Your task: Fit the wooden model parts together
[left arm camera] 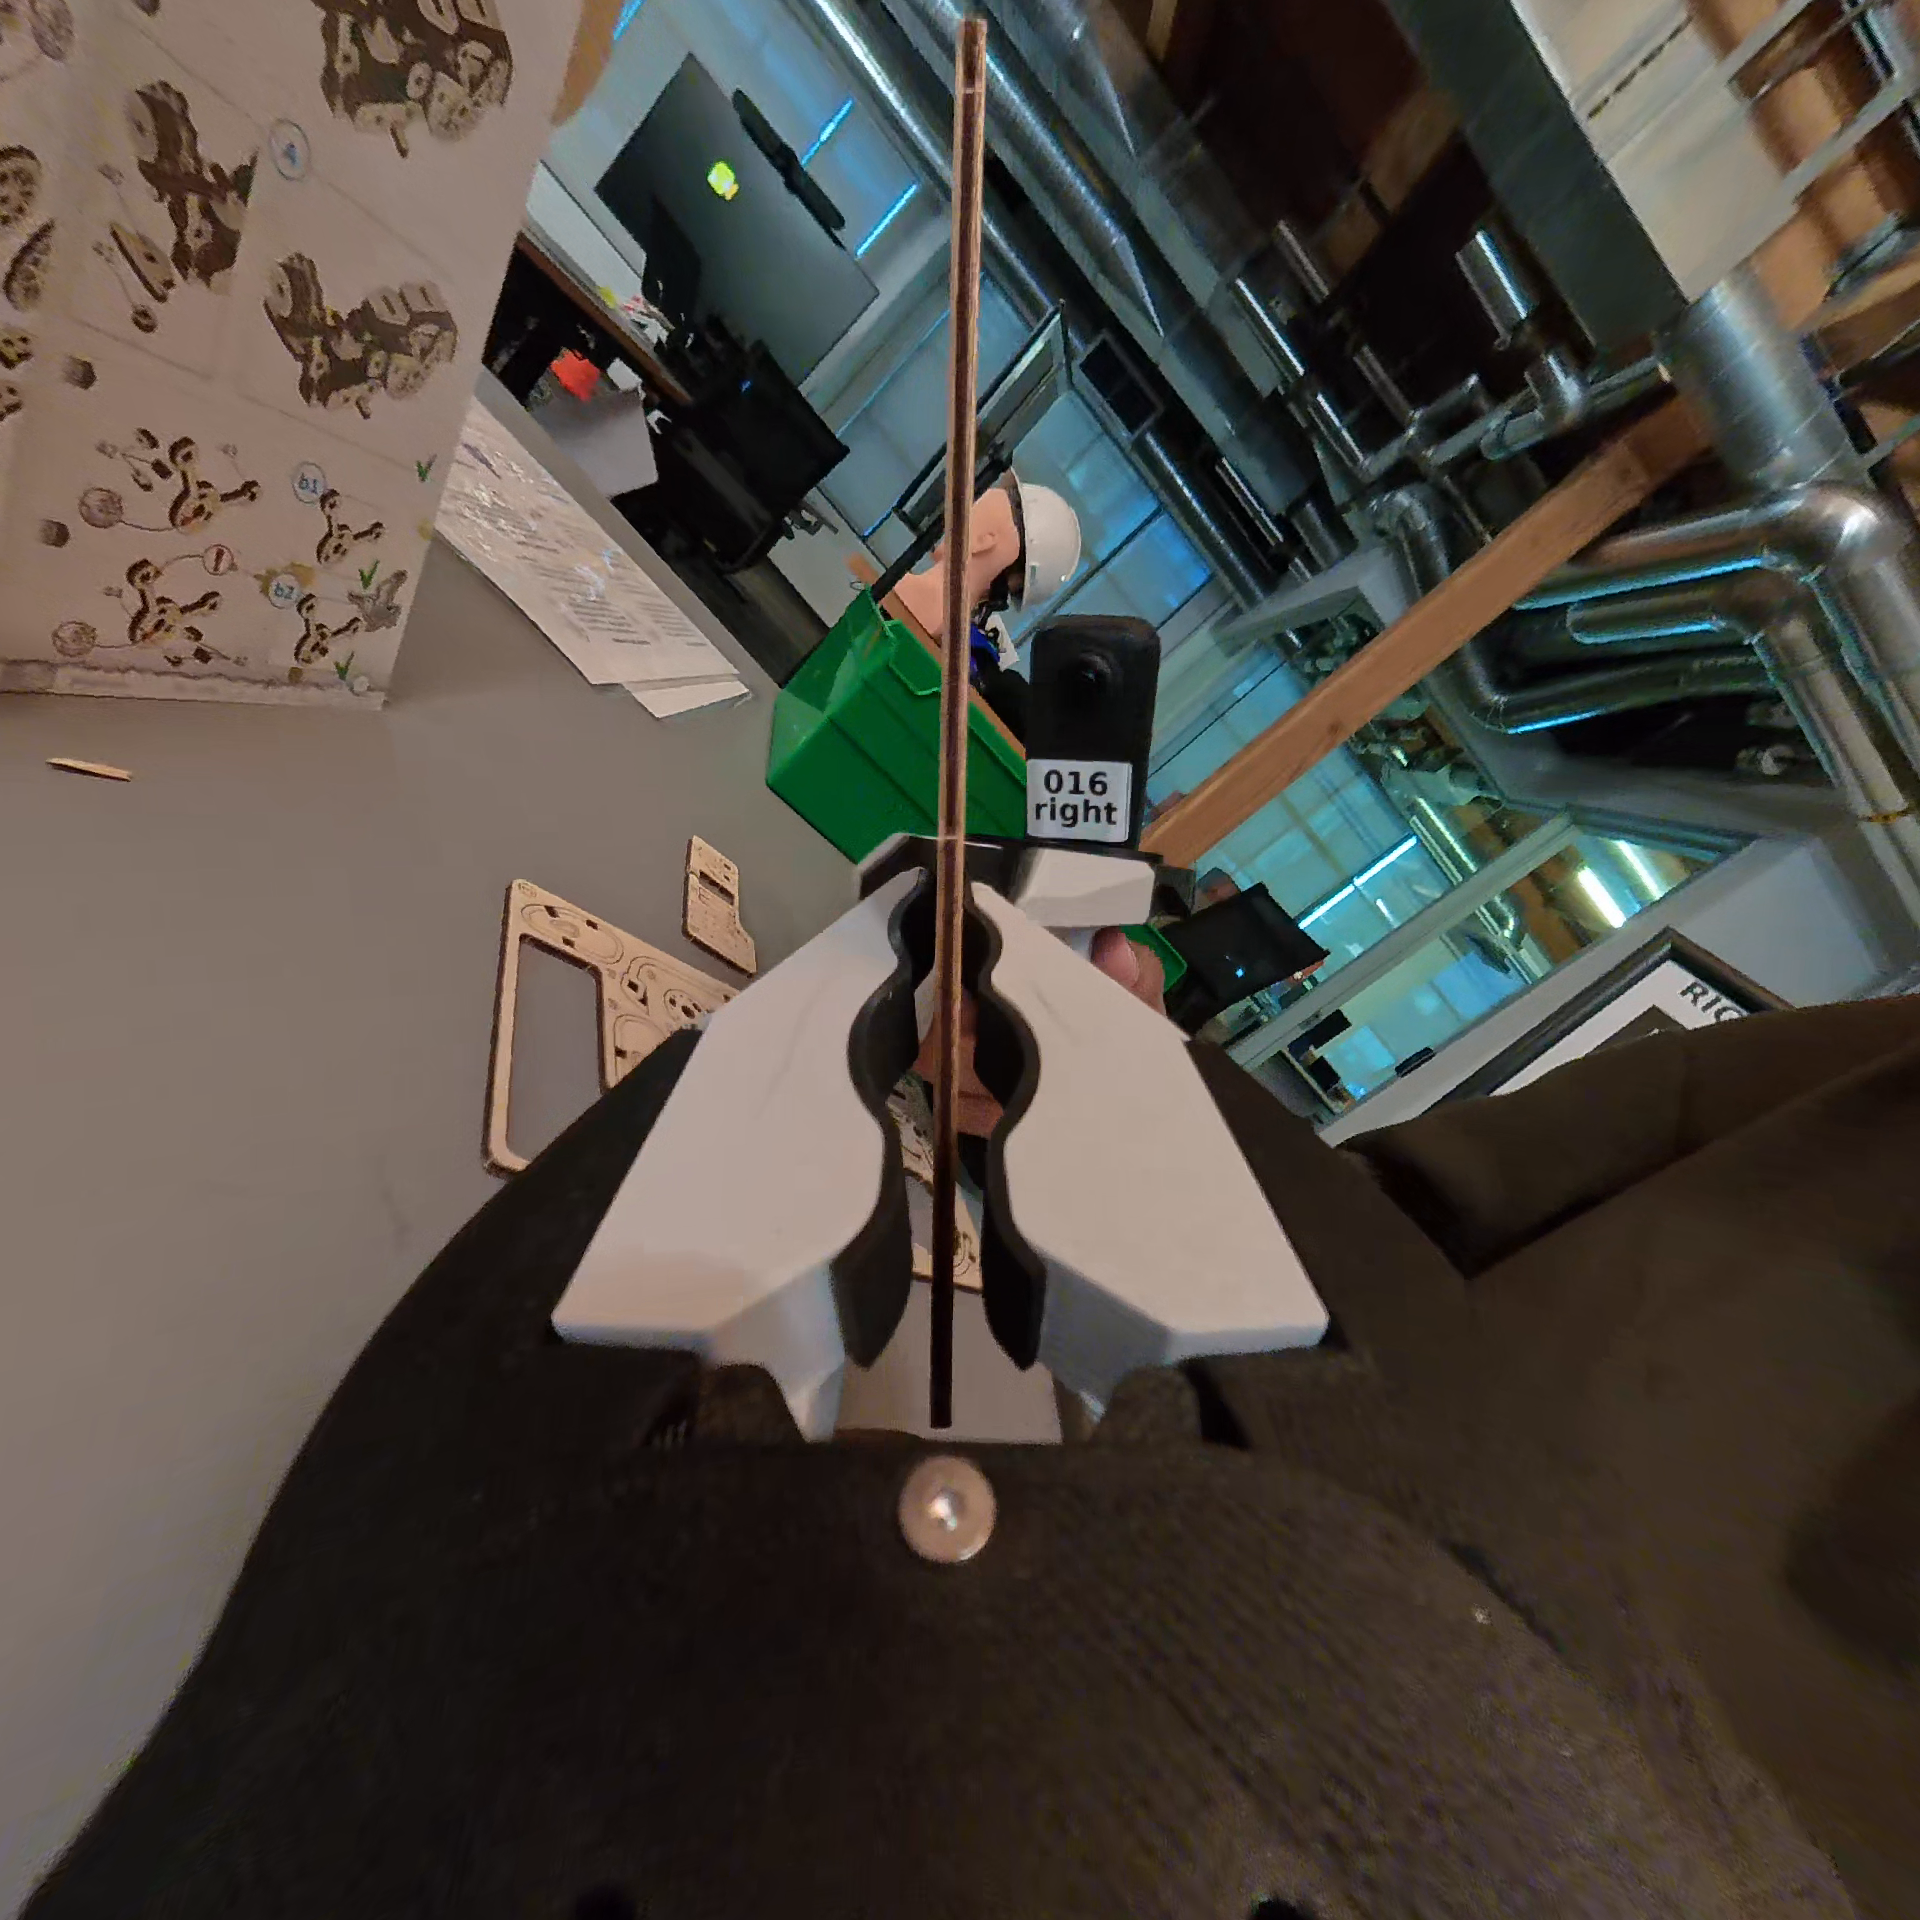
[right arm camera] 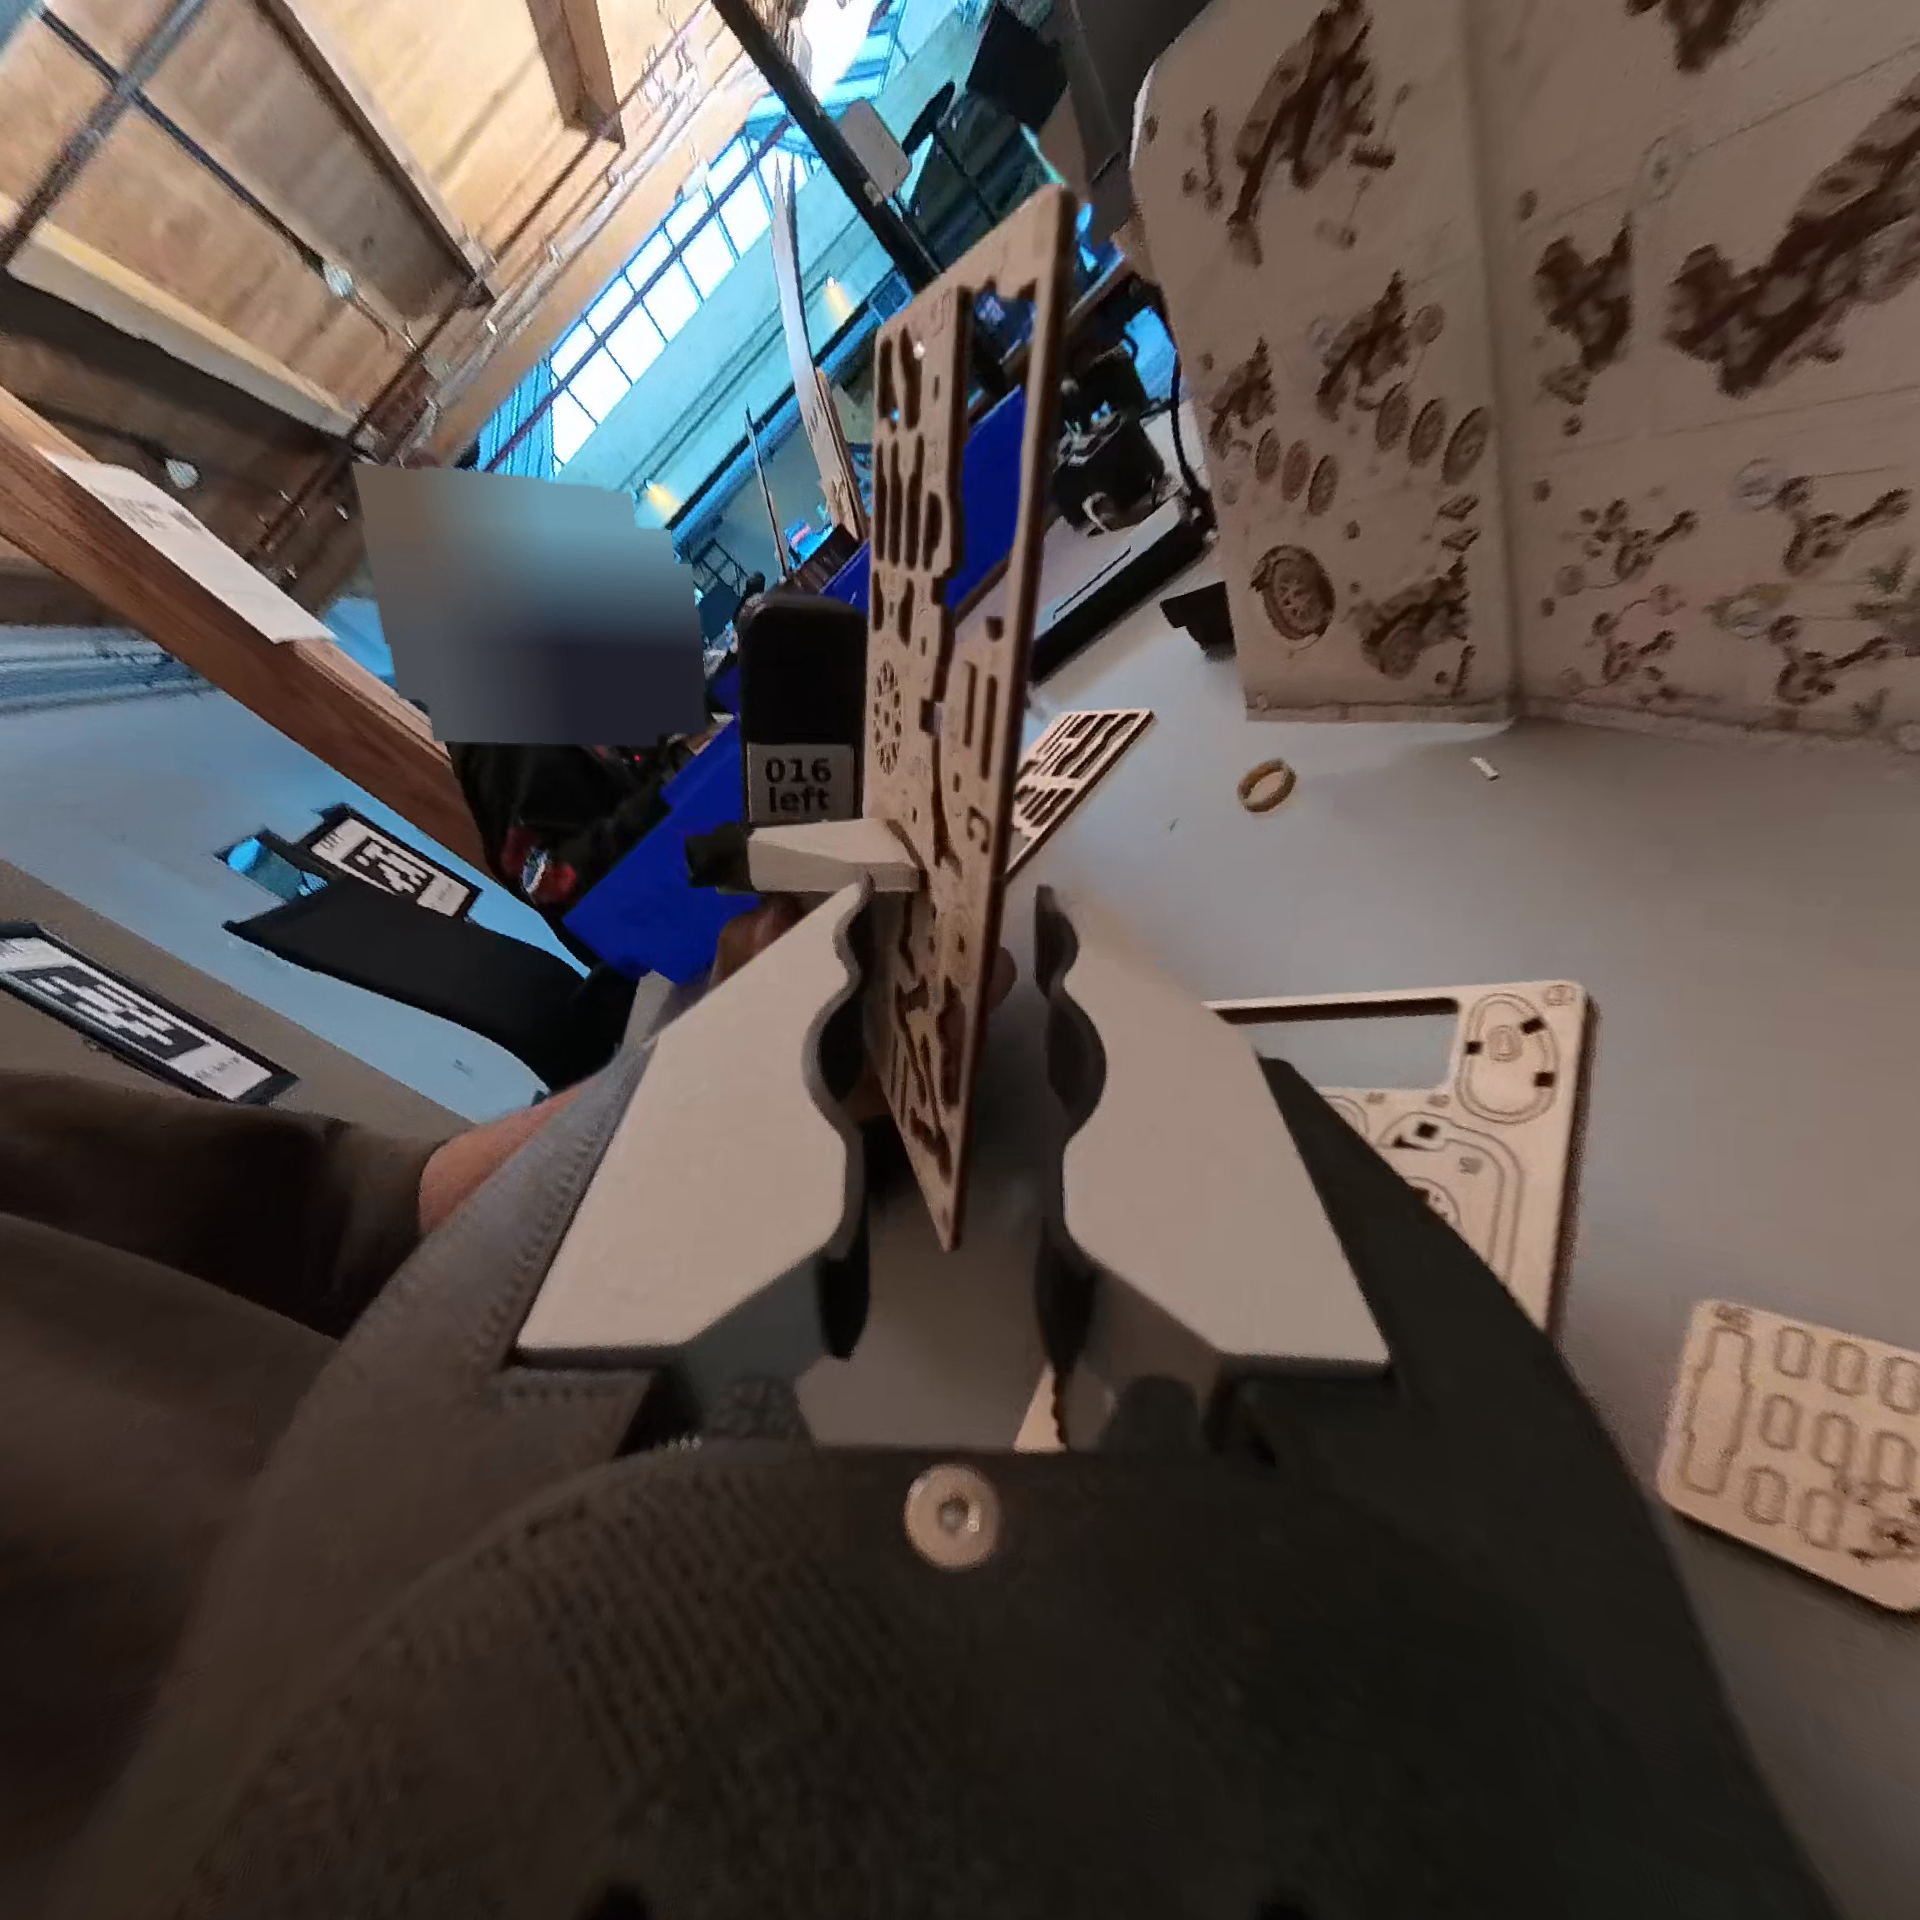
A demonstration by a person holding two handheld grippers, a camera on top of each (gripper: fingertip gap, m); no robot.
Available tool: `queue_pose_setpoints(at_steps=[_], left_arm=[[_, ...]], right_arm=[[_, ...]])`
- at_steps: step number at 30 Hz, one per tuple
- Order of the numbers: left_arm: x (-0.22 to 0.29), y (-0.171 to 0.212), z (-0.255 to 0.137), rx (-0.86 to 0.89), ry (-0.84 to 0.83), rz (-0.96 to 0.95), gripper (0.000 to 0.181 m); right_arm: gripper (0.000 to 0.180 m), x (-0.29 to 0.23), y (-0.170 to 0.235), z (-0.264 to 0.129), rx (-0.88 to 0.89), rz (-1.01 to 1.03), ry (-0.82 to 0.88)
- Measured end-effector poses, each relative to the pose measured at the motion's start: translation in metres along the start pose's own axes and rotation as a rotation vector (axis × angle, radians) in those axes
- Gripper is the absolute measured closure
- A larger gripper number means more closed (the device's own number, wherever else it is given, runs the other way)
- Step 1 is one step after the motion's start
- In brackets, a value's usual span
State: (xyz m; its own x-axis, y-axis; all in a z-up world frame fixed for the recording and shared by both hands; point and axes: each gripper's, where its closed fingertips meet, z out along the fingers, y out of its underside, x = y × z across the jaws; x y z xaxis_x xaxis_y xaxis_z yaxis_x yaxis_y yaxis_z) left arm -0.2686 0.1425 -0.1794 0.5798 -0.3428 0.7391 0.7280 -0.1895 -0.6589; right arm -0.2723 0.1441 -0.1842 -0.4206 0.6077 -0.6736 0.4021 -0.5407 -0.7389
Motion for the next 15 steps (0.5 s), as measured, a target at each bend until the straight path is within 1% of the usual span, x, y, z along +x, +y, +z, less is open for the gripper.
queue_pose_setpoints(at_steps=[1, 4, 8, 9, 10, 11, 12, 15], left_arm=[[0.0, 0.0013, 0.0007, -0.007, -0.004, 0.006, 0.179], [-0.0006, 0.0021, 0.0012, -0.014, -0.003, -0.003, 0.178], [-0.0021, 0.0074, 0.0033, -0.051, -0.015, -0.01, 0.163], [-0.0021, 0.0091, 0.0036, -0.062, -0.016, -0.011, 0.162], [-0.0016, 0.0091, 0.0034, -0.061, -0.014, -0.008, 0.166], [-0.0005, 0.008, 0.0027, -0.053, -0.01, 0.0, 0.174], [0.0015, 0.0079, 0.0023, -0.051, -0.001, 0.009, 0.178], [0.0, 0.0087, 0.0024, -0.059, -0.007, -0.001, 0.178]], right_arm=[[0.163, -0.0007, 0.0027, 0.0017, -0.013, -0.01, 0.004], [0.174, -0.0012, 0.0039, 0.0011, -0.015, -0.005, -0.001], [0.179, -0.0035, 0.0001, -0.002, 0.01, 0.041, -0.045], [0.179, -0.0036, -0.0006, -0.0025, 0.014, 0.045, -0.047], [0.179, -0.0035, -0.0007, -0.0028, 0.015, 0.045, -0.047], [0.178, -0.0034, -0.0003, -0.0029, 0.012, 0.046, -0.048], [0.175, -0.0028, 0.0002, -0.0027, 0.007, 0.049, -0.045], [0.175, -0.0007, 0.0009, -0.0027, 0.004, 0.038, -0.032]])
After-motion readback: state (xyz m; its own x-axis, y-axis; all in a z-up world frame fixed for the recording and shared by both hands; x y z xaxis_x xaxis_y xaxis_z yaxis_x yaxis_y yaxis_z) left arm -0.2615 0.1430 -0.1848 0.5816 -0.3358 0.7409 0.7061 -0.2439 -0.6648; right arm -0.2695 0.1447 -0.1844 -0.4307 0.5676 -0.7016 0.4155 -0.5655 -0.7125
